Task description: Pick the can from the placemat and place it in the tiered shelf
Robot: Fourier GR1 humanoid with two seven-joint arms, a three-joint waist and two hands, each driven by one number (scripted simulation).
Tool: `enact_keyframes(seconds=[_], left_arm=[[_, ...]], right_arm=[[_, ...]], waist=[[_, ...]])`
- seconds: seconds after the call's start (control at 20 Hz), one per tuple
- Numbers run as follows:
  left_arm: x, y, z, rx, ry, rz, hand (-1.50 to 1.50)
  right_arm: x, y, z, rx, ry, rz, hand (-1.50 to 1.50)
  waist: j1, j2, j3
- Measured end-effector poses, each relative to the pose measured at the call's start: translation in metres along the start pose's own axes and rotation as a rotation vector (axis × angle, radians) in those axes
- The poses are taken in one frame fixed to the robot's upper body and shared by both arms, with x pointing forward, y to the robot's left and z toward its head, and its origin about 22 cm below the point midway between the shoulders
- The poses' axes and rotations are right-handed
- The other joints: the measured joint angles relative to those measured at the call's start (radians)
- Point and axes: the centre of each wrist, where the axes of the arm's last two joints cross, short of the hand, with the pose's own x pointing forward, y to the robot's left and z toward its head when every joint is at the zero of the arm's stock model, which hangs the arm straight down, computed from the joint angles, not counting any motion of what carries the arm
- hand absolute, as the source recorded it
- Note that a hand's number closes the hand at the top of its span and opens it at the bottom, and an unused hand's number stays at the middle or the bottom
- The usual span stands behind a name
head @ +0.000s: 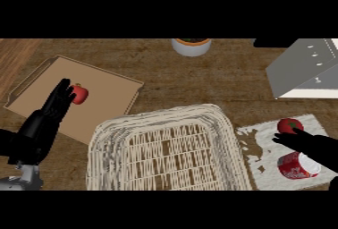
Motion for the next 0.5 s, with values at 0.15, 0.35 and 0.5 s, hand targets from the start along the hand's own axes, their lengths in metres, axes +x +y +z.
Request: enact_keyframes(seconds=[0.15, 0.35, 0.5], left_arm=[[-0.001, 0.001, 0.000, 0.010, 0.003, 0.003, 0.00], [-0.002, -0.002, -0.001, 0.006, 0.001, 0.007, 0.00], [0.002, 0.000, -0.001, 0.003, 0.003, 0.006, 0.00]], right_arm=[[-0.002, 0.004, -0.001, -0.005, -0.010, -0.001, -1.50], [-0.008, 0.009, -0.003, -0.029, -0.027, 0.005, 1.50], [-0.012, 0.014, -0.006, -0.097, -0.030, 0.024, 1.50]], waist=[[0.000, -0.001, -0.004], [0.000, -0.003, -0.008], [0.001, -0.005, -0.010]])
